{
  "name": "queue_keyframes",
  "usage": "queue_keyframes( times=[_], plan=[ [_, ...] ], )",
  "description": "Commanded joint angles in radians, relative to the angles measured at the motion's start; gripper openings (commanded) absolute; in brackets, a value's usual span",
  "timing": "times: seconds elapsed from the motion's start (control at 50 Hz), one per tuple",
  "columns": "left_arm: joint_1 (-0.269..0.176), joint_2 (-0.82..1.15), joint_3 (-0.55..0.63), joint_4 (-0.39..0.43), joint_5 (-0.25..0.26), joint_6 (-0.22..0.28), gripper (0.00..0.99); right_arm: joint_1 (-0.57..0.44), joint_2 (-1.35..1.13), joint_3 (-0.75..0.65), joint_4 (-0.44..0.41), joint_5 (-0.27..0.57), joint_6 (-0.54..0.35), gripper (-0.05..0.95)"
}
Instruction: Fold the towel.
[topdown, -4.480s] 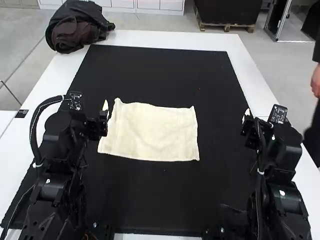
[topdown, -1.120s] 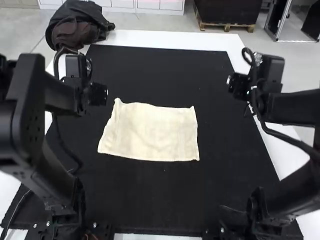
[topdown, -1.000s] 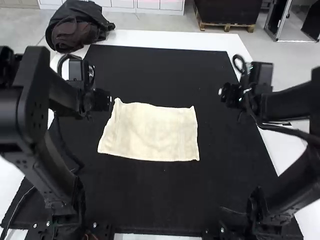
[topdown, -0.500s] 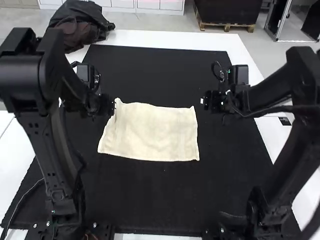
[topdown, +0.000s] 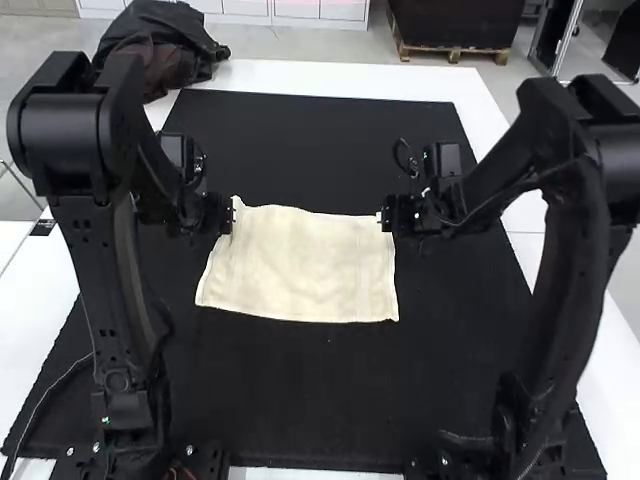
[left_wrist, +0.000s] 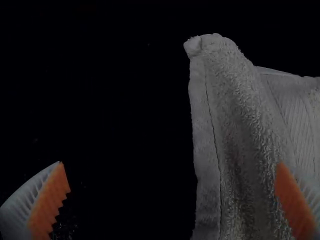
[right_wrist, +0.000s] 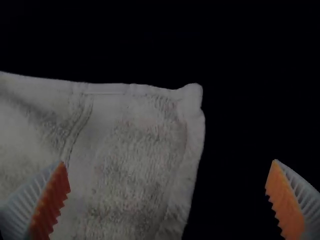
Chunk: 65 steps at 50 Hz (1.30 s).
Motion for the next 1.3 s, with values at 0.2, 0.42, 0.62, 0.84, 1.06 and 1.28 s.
queue_keyframes(
  times=[0.2, 0.42, 0.62, 0.84, 1.06, 1.28],
  plan=[
    [-0.001, 0.058, 0.067, 0.023, 0.016, -0.006, 0.957, 0.026, 0.073, 0.056, 0.030, -0.005, 0.037, 0.91],
    [-0.002, 0.101, 0.088, 0.036, 0.018, -0.006, 0.957, 0.026, 0.119, 0.066, 0.039, -0.002, 0.035, 0.91],
    [-0.004, 0.115, 0.105, 0.033, 0.018, -0.008, 0.957, 0.026, 0.143, 0.071, 0.052, -0.002, 0.037, 0.91],
    [-0.042, 0.132, 0.098, 0.024, 0.018, -0.008, 0.957, 0.026, 0.162, 0.073, 0.052, -0.004, 0.037, 0.91],
    [-0.056, 0.172, 0.104, 0.023, 0.016, -0.009, 0.959, 0.026, 0.162, 0.074, 0.056, -0.004, 0.037, 0.91],
    [-0.056, 0.195, 0.098, 0.024, 0.012, -0.006, 0.957, 0.026, 0.163, 0.069, 0.055, -0.024, 0.037, 0.91]
  ],
)
